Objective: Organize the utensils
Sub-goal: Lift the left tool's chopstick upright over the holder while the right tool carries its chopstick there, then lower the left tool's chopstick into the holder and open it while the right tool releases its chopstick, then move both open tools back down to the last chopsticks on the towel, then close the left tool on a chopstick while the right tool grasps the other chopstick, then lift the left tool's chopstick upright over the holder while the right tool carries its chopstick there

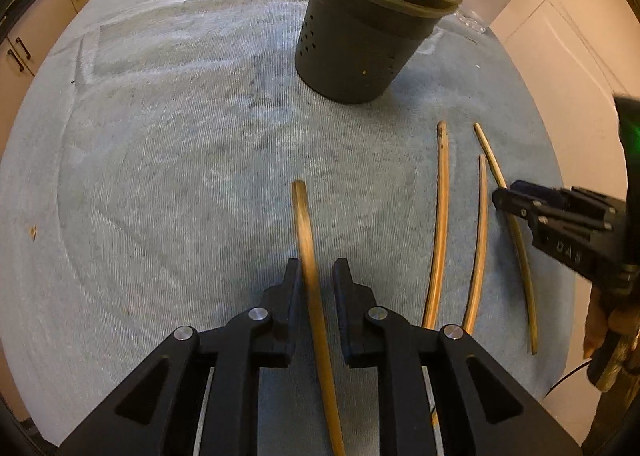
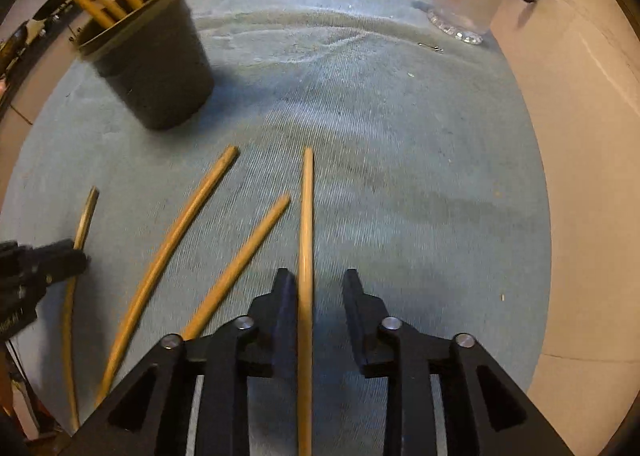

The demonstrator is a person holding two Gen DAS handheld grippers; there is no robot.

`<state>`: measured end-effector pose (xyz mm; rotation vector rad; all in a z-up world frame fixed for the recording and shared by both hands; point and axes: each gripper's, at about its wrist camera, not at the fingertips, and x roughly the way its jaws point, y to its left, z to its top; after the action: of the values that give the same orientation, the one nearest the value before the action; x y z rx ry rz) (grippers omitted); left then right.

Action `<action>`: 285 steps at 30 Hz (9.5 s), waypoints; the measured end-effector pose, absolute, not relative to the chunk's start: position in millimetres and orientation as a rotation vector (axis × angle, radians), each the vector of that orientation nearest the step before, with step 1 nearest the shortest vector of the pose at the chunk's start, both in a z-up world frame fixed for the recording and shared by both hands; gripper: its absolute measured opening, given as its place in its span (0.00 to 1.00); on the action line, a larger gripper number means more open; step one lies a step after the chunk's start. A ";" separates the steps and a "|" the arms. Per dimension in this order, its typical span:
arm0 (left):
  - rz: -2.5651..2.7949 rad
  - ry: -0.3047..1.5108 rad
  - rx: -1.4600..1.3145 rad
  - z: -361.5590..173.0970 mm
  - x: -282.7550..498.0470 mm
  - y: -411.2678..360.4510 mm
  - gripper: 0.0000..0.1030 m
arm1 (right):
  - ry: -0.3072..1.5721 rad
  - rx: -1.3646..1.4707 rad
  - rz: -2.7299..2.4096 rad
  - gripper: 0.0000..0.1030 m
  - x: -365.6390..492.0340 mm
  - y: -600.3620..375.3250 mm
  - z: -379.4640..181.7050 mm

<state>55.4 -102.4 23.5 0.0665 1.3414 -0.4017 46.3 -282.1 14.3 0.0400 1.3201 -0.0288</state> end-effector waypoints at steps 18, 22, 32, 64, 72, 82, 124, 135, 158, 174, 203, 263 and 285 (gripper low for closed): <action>-0.391 1.012 -0.046 91.1 11.7 -71.8 0.07 | 0.965 0.130 0.031 0.06 -8.0 -288.1 86.0; -0.373 0.873 -0.012 122.5 -19.6 -68.8 0.07 | 0.826 0.148 0.038 0.06 -46.5 -288.9 122.4; -0.364 0.699 0.063 159.3 -86.1 -57.2 0.07 | 0.651 0.155 0.102 0.07 -113.7 -267.8 165.4; -0.337 0.445 -0.106 289.0 48.9 -85.3 0.07 | 0.249 0.373 0.109 0.07 2.6 -274.8 249.3; -0.332 0.483 -0.115 258.2 115.7 -111.1 0.07 | 0.315 0.379 0.087 0.07 59.7 -269.9 216.5; -0.326 0.571 -0.078 224.0 133.4 -114.1 0.07 | 0.411 0.348 0.099 0.07 71.8 -265.3 181.2; -0.261 0.558 -0.170 224.3 27.1 -53.5 0.55 | 0.416 0.312 0.043 0.56 -14.6 -275.7 211.9; -0.250 0.781 -0.143 145.3 -8.5 -34.7 0.56 | 0.686 0.203 -0.018 0.67 -67.0 -290.4 160.0; -0.407 1.050 0.262 23.8 2.7 -167.1 0.09 | 1.070 0.342 0.065 0.68 -58.8 -296.4 26.9; -0.389 1.244 -0.032 41.5 20.4 -90.9 0.23 | 1.098 0.182 0.073 0.66 -13.2 -250.8 16.2; -0.389 0.889 -0.088 120.0 7.4 -57.7 0.06 | 0.773 0.215 0.043 0.06 4.8 -264.2 90.8; -0.116 0.596 0.056 197.7 -94.1 -28.3 0.07 | 0.364 0.213 0.078 0.06 -148.9 -250.4 200.6; -0.143 0.640 0.099 191.9 -54.5 -40.8 0.07 | 0.389 0.254 0.111 0.06 -100.3 -258.9 198.7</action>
<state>-54.5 -40.8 191.9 0.0990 0.6402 -0.1429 -100.3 -258.9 198.7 0.2536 0.3890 0.1106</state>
